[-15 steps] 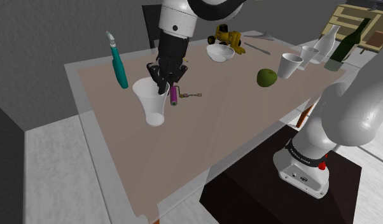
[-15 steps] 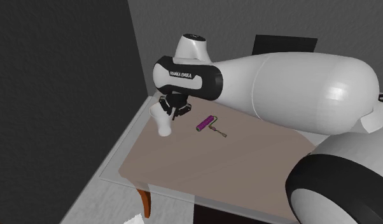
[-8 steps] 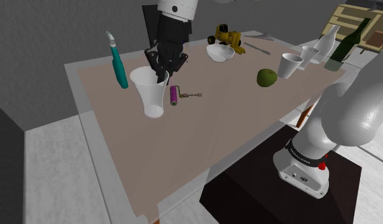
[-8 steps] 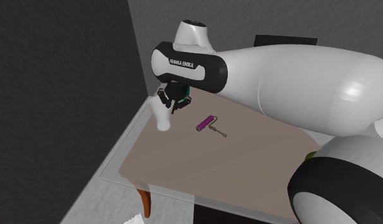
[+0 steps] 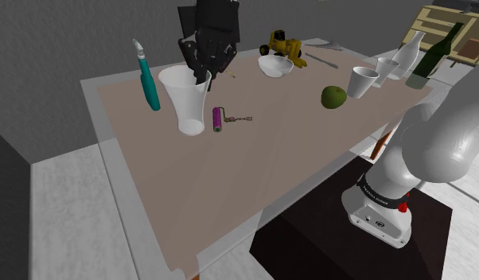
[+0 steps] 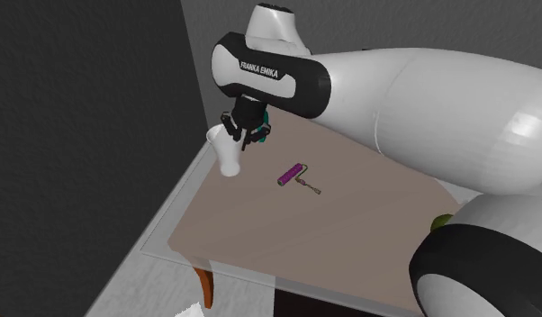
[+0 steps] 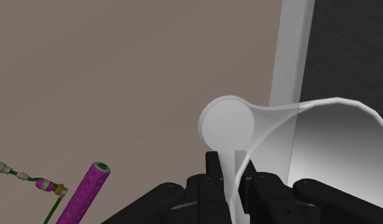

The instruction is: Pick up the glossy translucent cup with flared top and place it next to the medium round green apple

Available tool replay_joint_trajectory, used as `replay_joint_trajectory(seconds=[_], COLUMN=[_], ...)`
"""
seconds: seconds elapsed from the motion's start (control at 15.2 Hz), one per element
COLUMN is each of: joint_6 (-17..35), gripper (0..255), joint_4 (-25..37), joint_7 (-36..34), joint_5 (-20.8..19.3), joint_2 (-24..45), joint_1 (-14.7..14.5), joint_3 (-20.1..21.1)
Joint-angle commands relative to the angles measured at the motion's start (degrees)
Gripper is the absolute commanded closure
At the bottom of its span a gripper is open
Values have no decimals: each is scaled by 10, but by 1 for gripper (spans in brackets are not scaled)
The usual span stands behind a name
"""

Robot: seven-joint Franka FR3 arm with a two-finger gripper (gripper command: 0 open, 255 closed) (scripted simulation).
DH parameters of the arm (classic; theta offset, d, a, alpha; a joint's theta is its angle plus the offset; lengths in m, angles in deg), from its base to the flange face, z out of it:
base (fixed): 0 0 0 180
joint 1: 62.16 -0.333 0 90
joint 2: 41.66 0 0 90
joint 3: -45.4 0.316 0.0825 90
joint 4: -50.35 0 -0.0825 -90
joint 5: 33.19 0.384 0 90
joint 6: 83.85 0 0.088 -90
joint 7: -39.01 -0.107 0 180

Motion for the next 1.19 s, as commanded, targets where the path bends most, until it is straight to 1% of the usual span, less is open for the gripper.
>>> replay_joint_trajectory(seconds=[0.0,0.46,0.79,1.12], joint_6=[-15,-66,-84,-111], gripper=[255,255,255,255], joint_4=[15,73,-18,-89], joint_7=[-3,-16,48,107], joint_5=[-1,-7,19,24], joint_2=[0,5,-88,-169], joint_1=[1,2,19,32], joint_3=[-1,-3,-45,-93])
